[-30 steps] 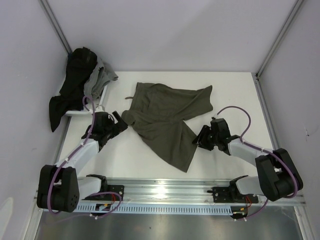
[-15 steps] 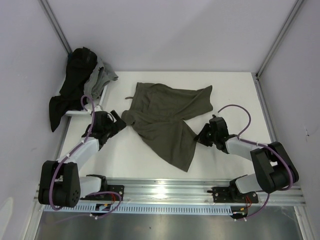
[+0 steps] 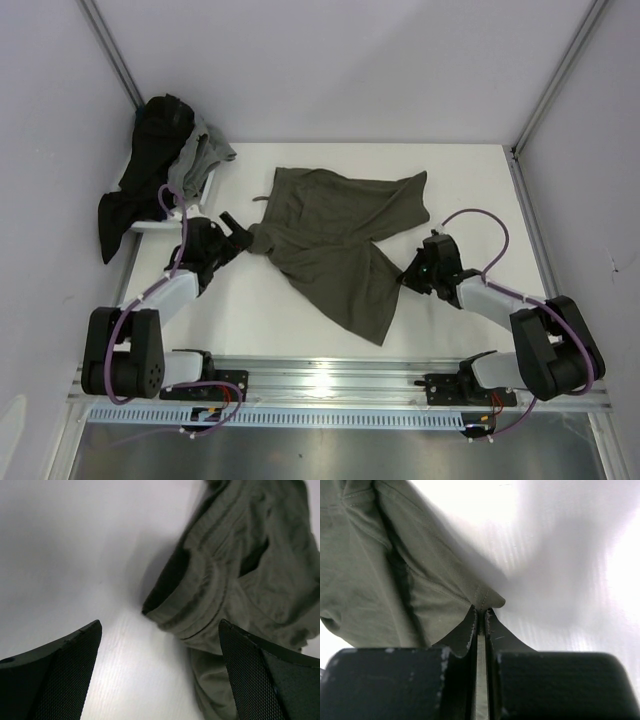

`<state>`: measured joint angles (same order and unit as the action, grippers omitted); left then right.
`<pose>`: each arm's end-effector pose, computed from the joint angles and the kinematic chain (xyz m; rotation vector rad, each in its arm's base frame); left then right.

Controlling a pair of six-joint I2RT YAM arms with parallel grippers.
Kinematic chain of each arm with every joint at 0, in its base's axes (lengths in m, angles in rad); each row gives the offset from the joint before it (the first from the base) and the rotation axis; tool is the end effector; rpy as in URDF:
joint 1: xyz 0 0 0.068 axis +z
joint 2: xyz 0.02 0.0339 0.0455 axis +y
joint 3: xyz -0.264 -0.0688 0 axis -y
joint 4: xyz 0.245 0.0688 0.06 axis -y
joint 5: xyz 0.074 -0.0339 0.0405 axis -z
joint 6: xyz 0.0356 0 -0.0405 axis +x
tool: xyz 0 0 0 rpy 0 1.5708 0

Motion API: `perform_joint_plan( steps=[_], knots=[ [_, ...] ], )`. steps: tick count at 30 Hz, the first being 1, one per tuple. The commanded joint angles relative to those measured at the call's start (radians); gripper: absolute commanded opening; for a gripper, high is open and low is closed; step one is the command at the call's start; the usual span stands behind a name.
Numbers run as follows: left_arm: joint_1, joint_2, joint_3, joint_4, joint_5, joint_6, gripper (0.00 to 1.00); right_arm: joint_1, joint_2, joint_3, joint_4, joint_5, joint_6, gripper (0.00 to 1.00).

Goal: Fold and stack the shorts
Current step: Flatten the shorts out

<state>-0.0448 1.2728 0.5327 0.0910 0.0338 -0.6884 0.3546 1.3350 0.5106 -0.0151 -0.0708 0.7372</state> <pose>0.2508 -0.0124 0.1787 -0.6954 2.1456 -0.4370 0.2259 0.0863 0.1496 0.4407 2.4530 0.5708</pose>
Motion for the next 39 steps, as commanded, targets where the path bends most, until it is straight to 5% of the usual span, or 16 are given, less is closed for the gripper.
perform_joint_plan(
  steps=[1,11,16,23,28,39],
  knots=[
    [0.011,0.023,0.006,0.200,0.123,0.044,0.99,-0.029,-0.011,0.034,-0.046,0.013,-0.044,0.00],
    [0.011,0.174,-0.038,0.409,0.304,0.053,0.98,-0.121,0.039,0.104,-0.085,-0.046,-0.122,0.00],
    [0.011,0.189,-0.095,0.496,0.357,0.024,0.86,-0.137,0.073,0.135,-0.089,-0.063,-0.137,0.00],
    [0.010,0.224,-0.131,0.607,0.439,-0.026,0.51,-0.157,0.107,0.143,-0.071,-0.086,-0.144,0.00],
    [0.011,0.275,-0.109,0.665,0.528,-0.089,0.00,-0.163,0.136,0.178,-0.101,-0.086,-0.165,0.00],
    [0.017,0.061,-0.008,0.234,0.410,-0.025,0.00,-0.322,0.150,0.357,-0.255,-0.064,-0.263,0.00]
  ],
)
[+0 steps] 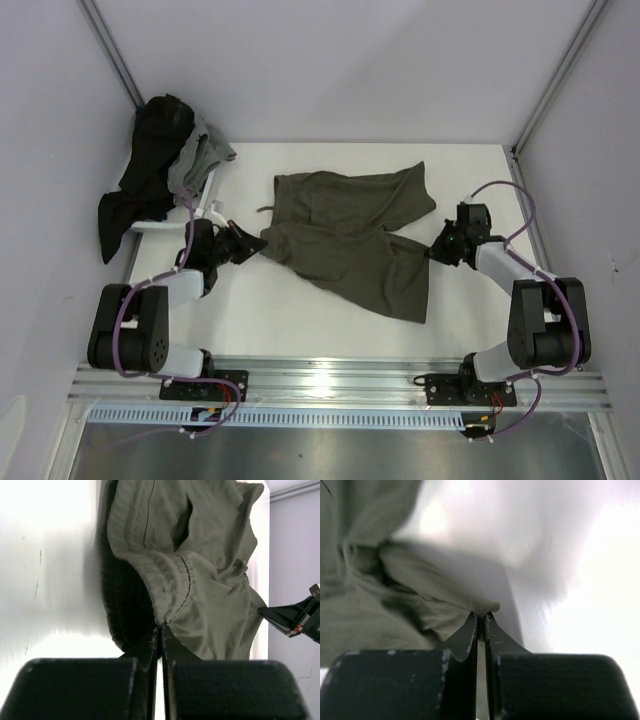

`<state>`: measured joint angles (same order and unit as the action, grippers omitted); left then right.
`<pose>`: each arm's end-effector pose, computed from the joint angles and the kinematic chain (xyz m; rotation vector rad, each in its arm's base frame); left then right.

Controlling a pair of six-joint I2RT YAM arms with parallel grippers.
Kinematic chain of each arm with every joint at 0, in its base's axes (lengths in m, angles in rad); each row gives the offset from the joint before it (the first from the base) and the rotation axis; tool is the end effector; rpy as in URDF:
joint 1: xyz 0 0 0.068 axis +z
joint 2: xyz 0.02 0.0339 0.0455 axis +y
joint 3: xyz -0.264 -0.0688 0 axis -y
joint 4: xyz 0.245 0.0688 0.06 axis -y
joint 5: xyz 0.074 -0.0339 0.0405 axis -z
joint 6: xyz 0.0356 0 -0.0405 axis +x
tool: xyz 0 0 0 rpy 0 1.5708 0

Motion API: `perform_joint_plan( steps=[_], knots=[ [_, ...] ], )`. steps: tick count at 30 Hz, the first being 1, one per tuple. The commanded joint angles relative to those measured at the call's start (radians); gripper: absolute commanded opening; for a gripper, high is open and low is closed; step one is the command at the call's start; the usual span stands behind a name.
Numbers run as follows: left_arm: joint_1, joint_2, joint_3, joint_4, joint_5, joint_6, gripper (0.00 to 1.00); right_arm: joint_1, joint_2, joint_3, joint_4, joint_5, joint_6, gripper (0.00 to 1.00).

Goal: Fold and stack the shorts
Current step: Flatten the shorts out

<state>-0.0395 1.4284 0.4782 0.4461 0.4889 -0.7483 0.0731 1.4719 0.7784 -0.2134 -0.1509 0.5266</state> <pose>0.2653 -0.0272 0.1595 -0.4466 2.1144 -0.9769 0.2868 0.0264 0.1797 0.5017 2.4661 0.4378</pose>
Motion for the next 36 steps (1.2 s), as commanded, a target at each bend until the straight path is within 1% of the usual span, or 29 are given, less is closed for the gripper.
perform_joint_plan(
  steps=[1,2,6,7,12,13,16,19,20,24,27,28,29,30,31,32,33,34,36],
  knots=[
    [0.012,-0.112,0.049,-0.144,-0.053,0.033,0.00,-0.048,0.025,0.111,-0.067,0.017,-0.059,0.00],
    [0.012,-0.124,0.050,-0.186,-0.061,0.035,0.00,-0.052,0.040,0.133,-0.075,0.023,-0.066,0.00],
    [0.012,-0.175,0.050,-0.267,-0.064,0.047,0.00,-0.064,0.108,0.220,-0.098,0.031,-0.079,0.00],
    [0.012,-0.183,0.051,-0.283,-0.064,0.052,0.00,-0.091,0.137,0.251,-0.103,0.027,-0.079,0.00],
    [0.012,-0.168,0.060,-0.357,-0.055,0.069,0.00,-0.096,0.228,0.338,-0.122,0.054,-0.088,0.00],
    [0.012,-0.157,0.060,-0.366,-0.052,0.069,0.00,-0.096,0.243,0.366,-0.130,0.086,-0.088,0.00],
    [0.015,-0.143,0.066,-0.389,-0.065,0.069,0.00,-0.101,0.280,0.381,-0.124,0.115,-0.088,0.00],
    [0.018,-0.128,0.077,-0.392,-0.065,0.060,0.00,-0.108,0.318,0.427,-0.129,0.129,-0.083,0.00],
    [0.018,-0.119,0.079,-0.388,-0.062,0.053,0.00,-0.108,0.333,0.467,-0.138,0.131,-0.080,0.00],
    [0.018,-0.079,0.092,-0.386,-0.010,0.050,0.00,-0.108,0.419,0.573,-0.233,0.132,-0.102,0.01],
    [0.018,-0.088,0.040,-0.366,0.013,0.046,0.00,-0.110,0.384,0.550,-0.256,0.151,-0.114,0.01],
    [0.018,-0.095,0.027,-0.359,0.008,0.046,0.00,-0.111,0.372,0.536,-0.253,0.187,-0.116,0.03],
    [0.018,-0.098,0.022,-0.354,-0.001,0.049,0.00,-0.114,0.361,0.527,-0.251,0.191,-0.116,0.07],
    [0.018,-0.097,0.008,-0.353,0.000,0.053,0.01,-0.121,0.354,0.510,-0.247,0.192,-0.114,0.35],
    [0.018,-0.094,0.011,-0.356,0.002,0.058,0.08,-0.122,0.344,0.504,-0.245,0.185,-0.114,0.51],
    [0.018,-0.091,0.011,-0.357,0.010,0.061,0.12,-0.124,0.340,0.501,-0.253,0.183,-0.112,0.59],
    [0.018,-0.088,0.008,-0.353,0.017,0.061,0.15,-0.125,0.332,0.498,-0.265,0.175,-0.115,0.62],
    [0.016,-0.092,0.000,-0.350,0.022,0.060,0.25,-0.125,0.305,0.477,-0.268,0.169,-0.114,0.64],
    [0.015,-0.109,-0.009,-0.349,0.013,0.059,0.38,-0.125,0.256,0.438,-0.264,0.163,-0.114,0.66]
  ],
)
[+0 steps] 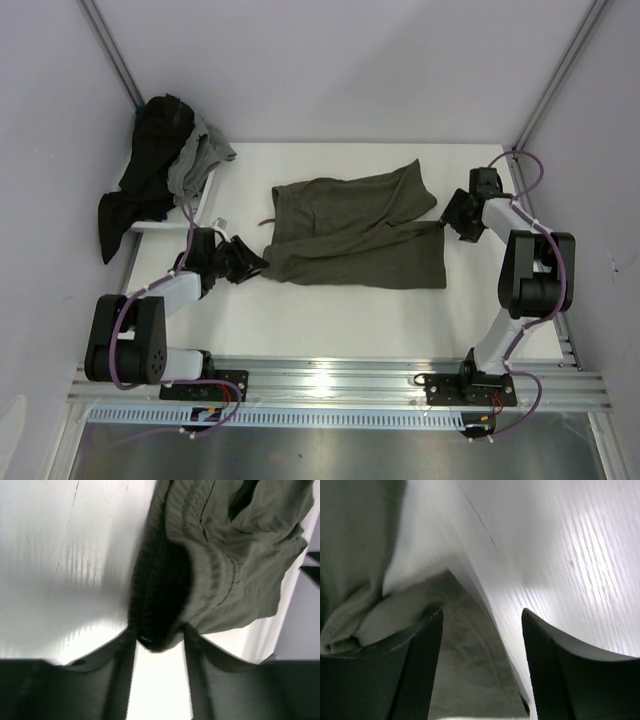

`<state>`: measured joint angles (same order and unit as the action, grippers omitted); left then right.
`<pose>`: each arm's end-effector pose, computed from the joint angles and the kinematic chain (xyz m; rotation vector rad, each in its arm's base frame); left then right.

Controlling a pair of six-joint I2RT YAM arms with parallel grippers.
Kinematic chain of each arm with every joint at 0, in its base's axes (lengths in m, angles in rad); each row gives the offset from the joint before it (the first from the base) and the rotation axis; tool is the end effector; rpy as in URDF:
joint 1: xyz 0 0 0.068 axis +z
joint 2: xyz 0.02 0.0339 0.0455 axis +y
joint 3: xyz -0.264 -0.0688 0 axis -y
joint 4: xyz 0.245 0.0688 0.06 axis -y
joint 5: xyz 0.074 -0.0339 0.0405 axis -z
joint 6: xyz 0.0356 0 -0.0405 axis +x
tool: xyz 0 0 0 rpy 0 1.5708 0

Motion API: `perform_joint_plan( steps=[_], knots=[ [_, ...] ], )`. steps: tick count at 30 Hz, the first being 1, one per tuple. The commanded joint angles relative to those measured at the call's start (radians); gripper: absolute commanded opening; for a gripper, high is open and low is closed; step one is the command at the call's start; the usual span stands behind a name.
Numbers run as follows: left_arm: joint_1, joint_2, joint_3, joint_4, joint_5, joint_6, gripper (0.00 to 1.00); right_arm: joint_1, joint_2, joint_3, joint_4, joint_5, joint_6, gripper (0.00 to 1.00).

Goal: Fold and stack the shorts
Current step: Flatten the shorts out

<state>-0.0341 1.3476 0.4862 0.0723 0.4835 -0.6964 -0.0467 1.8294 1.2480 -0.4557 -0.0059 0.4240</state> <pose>0.2403 -0.0248 0.1492 -0.5551 2.3720 -0.9149 0.3806 -0.0176 0.1900 0.6077 2.5433 0.1416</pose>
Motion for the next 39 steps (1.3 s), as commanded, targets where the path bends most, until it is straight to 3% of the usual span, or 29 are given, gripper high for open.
perform_joint_plan(
  steps=[1,4,8,12,21,26,34,39],
  knots=[
    [0.010,-0.051,-0.021,0.021,0.012,0.011,0.48,-0.005,-0.161,-0.079,-0.017,0.018,-0.011,0.67],
    [0.010,-0.111,-0.038,0.006,-0.009,0.017,0.73,-0.005,-0.251,-0.190,-0.015,-0.038,-0.004,0.69],
    [0.010,-0.194,-0.069,-0.006,-0.029,0.012,0.81,-0.001,-0.433,-0.365,0.005,-0.112,0.053,0.66],
    [-0.003,-0.292,-0.121,-0.009,-0.051,-0.005,0.83,0.010,-0.582,-0.476,-0.008,-0.138,0.128,0.68],
    [-0.084,-0.517,-0.235,-0.036,-0.152,-0.116,0.84,0.096,-0.866,-0.645,-0.064,-0.045,0.429,0.75],
    [-0.138,-0.564,-0.255,-0.055,-0.229,-0.158,0.83,0.100,-0.823,-0.708,0.011,-0.062,0.489,0.71],
    [-0.158,-0.521,-0.267,-0.034,-0.247,-0.192,0.82,0.113,-0.822,-0.803,0.144,-0.016,0.582,0.59],
    [-0.184,-0.478,-0.274,0.007,-0.282,-0.216,0.82,0.116,-0.730,-0.788,0.166,0.020,0.595,0.54]
  ],
)
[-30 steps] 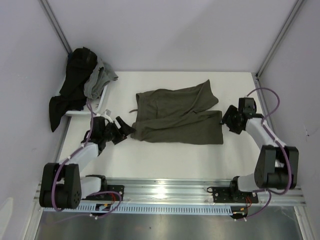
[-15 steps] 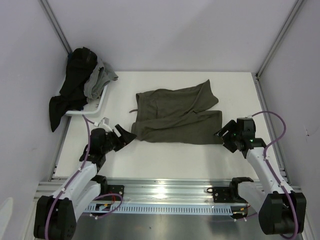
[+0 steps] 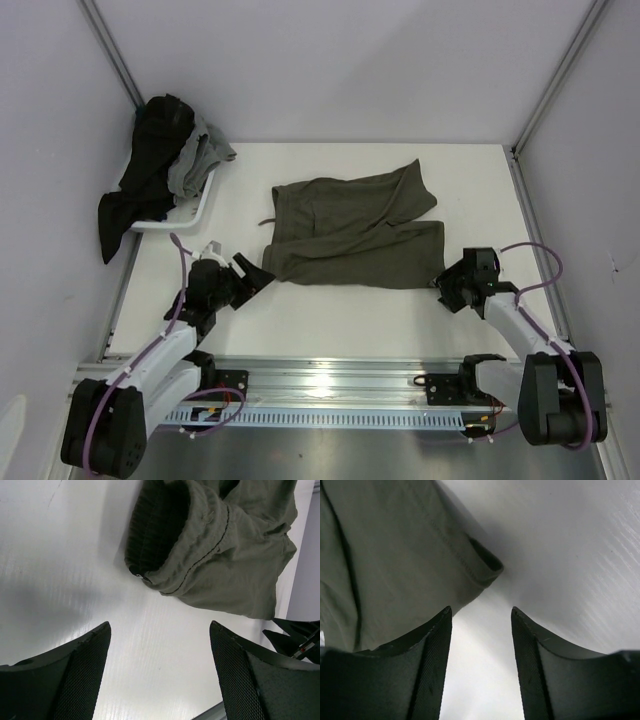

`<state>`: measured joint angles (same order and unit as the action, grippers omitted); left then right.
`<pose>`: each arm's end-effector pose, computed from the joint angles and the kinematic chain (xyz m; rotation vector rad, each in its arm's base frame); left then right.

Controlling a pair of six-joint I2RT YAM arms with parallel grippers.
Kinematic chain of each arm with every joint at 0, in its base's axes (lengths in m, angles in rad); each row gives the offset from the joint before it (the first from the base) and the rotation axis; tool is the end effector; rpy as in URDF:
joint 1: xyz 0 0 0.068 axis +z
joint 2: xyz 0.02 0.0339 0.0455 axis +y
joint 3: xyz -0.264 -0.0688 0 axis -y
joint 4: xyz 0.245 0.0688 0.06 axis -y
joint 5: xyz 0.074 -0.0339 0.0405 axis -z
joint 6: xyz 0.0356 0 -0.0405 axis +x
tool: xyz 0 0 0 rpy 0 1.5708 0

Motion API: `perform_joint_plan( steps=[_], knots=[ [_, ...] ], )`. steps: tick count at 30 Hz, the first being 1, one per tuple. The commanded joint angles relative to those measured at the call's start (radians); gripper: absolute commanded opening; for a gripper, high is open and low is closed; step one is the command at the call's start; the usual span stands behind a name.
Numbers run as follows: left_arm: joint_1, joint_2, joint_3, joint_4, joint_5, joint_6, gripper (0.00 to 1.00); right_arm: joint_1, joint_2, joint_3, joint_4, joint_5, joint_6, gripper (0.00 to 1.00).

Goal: Fold and stack the shorts
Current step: Flatten the shorts out

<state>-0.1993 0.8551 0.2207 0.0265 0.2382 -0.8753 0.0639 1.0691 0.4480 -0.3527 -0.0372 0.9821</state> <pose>0.1638 -0.0417 0.1538 -0.6241 2.2073 -0.8475 0.1883 0.0134 0.1606 1.1421 2.3441 0.4427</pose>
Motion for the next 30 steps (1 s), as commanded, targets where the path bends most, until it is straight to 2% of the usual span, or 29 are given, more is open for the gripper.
perform_joint_plan(
  steps=[1,7,12,15,16,18,19,26,30],
  knots=[
    [-0.023,0.021,-0.006,0.061,-0.043,-0.040,0.82,0.004,0.037,0.009,0.075,0.077,0.039,0.52],
    [-0.040,0.067,-0.003,0.090,-0.077,-0.053,0.81,0.005,0.091,0.014,0.109,0.131,0.041,0.43],
    [-0.054,0.117,-0.004,0.138,-0.097,-0.065,0.81,-0.001,0.150,0.014,0.155,0.135,0.040,0.41],
    [-0.071,0.168,0.003,0.174,-0.108,-0.073,0.81,-0.001,0.187,0.020,0.172,0.134,0.040,0.31],
    [-0.086,0.183,0.014,0.177,-0.114,-0.074,0.80,-0.003,0.199,0.023,0.169,0.129,0.040,0.19],
    [-0.106,0.229,0.023,0.196,-0.138,-0.082,0.80,0.001,0.201,0.034,0.135,0.126,0.036,0.03],
    [-0.127,0.245,0.035,0.202,-0.146,-0.086,0.80,0.002,0.196,0.040,0.117,0.126,0.036,0.00],
    [-0.170,0.374,0.075,0.240,-0.234,-0.108,0.78,0.022,0.031,0.083,-0.064,0.117,-0.017,0.00],
    [-0.170,0.446,0.117,0.219,-0.287,-0.116,0.76,0.022,0.032,0.223,-0.282,0.144,-0.056,0.00]
  ],
)
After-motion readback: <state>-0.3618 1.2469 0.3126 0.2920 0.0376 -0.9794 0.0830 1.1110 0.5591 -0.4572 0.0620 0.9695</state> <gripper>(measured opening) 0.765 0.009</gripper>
